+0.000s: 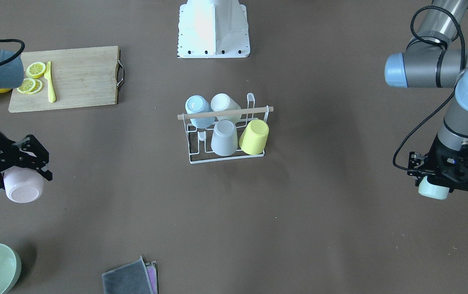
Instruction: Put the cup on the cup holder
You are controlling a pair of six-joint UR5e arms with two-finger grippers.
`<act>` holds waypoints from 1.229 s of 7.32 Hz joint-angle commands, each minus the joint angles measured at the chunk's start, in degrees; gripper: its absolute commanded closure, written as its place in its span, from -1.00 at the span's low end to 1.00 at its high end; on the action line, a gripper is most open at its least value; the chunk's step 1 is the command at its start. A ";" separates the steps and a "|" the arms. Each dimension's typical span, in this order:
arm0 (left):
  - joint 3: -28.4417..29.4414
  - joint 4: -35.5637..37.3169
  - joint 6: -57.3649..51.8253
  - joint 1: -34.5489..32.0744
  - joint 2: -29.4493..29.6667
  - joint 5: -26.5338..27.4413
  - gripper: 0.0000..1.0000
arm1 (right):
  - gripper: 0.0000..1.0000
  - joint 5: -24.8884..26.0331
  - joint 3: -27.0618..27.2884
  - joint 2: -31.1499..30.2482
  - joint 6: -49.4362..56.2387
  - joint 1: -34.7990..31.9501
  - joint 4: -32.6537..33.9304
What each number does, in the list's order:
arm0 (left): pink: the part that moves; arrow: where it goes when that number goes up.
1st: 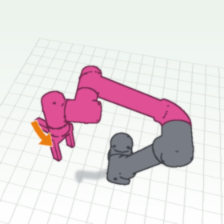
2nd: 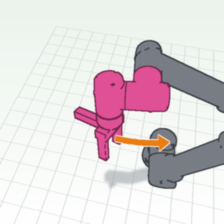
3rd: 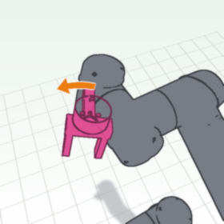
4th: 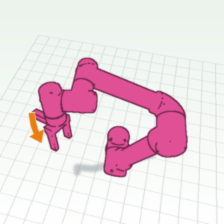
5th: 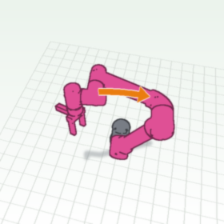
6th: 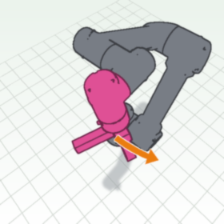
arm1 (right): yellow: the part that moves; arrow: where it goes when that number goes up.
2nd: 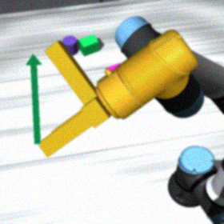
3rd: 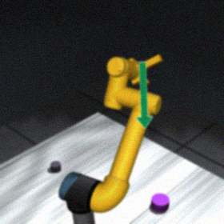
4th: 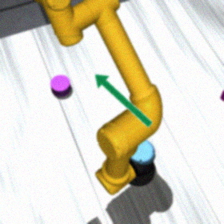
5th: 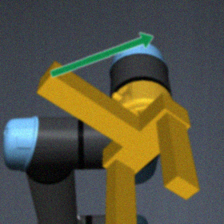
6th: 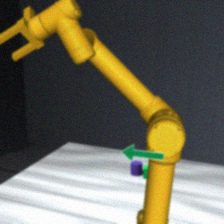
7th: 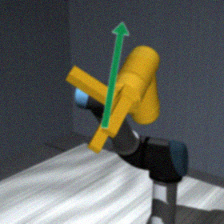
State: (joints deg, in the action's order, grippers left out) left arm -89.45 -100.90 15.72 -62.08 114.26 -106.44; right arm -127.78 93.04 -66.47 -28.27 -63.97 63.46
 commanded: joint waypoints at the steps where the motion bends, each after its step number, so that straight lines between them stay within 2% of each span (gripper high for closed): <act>1: 0.24 -15.93 5.43 -0.23 0.26 0.27 1.00 | 1.00 -1.59 -0.22 3.17 -0.12 1.21 -1.32; 2: 0.15 -23.30 8.68 -0.06 0.43 0.36 1.00 | 1.00 -4.03 -1.53 4.58 0.84 1.57 -2.37; 3: -1.24 -29.29 11.94 0.03 0.52 1.23 1.00 | 1.00 -4.84 -4.33 5.12 2.33 2.09 -9.42; 4: -4.91 -32.57 16.32 0.81 0.18 5.07 1.00 | 1.00 -6.59 -5.14 5.56 2.34 2.01 -12.63; 5: -10.08 -32.78 19.76 5.00 -0.61 8.32 1.00 | 1.00 -4.34 -5.06 7.48 1.65 2.01 -12.75; 6: -14.22 -32.96 20.23 9.57 -0.97 15.40 1.00 | 1.00 -6.58 -5.06 7.41 0.60 1.31 -12.92; 7: -16.96 -34.70 22.23 15.96 -1.67 24.00 1.00 | 1.00 -6.78 -5.84 8.37 1.02 1.74 -15.10; 8: -17.07 -39.67 23.64 22.03 -2.11 32.96 1.00 | 1.00 -6.26 -9.07 11.16 0.94 2.01 -22.43; 9: -16.99 -43.29 23.40 26.35 -3.24 39.14 1.00 | 1.00 -4.08 -10.40 10.40 0.24 1.84 -31.03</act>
State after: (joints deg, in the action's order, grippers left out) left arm -105.92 -139.54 38.52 -42.02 112.14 -76.33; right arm -133.64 84.85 -56.54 -27.46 -62.13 41.83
